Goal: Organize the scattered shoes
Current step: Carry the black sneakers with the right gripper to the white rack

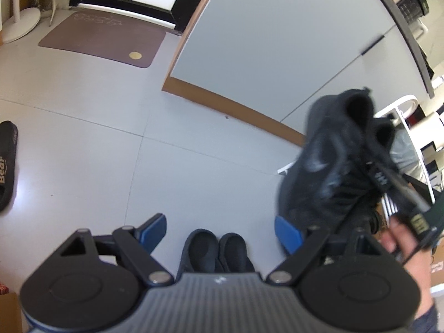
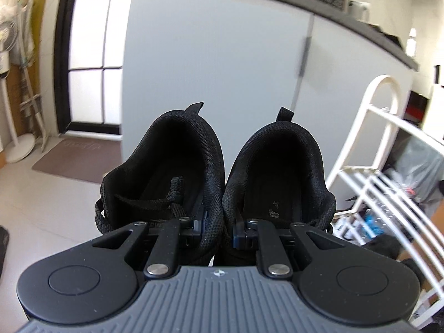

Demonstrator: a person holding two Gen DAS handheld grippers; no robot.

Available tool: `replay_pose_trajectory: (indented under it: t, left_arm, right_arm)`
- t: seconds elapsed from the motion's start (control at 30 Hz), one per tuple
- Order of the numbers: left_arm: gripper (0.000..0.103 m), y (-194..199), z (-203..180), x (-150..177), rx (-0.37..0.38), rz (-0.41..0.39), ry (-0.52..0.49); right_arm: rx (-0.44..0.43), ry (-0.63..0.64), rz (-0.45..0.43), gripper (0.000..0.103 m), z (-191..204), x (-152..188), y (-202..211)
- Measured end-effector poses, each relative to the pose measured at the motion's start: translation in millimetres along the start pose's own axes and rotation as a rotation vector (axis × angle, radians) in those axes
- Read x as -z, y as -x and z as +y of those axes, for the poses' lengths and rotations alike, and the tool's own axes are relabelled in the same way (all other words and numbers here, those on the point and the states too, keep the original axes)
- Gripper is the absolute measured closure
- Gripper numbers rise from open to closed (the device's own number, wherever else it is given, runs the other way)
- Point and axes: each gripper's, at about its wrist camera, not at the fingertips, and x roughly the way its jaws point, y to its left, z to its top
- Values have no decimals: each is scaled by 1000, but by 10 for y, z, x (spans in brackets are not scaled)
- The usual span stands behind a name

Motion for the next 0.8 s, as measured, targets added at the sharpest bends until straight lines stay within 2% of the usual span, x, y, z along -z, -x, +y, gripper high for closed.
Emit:
replay_pose_trajectory:
  t: [0.2, 0.53, 0.8]
  left_arm:
    - [16, -64, -22, 5, -3, 9, -6]
    - [16, -288, 34, -76, -23, 27, 0]
    - [16, -355, -166, 20, -24, 58, -27]
  right_arm:
    - [66, -23, -10, 85, -517, -127, -9]
    - [169, -114, 14, 85, -1382, -78, -187]
    - [252, -206, 22, 85, -1929, -34, -265]
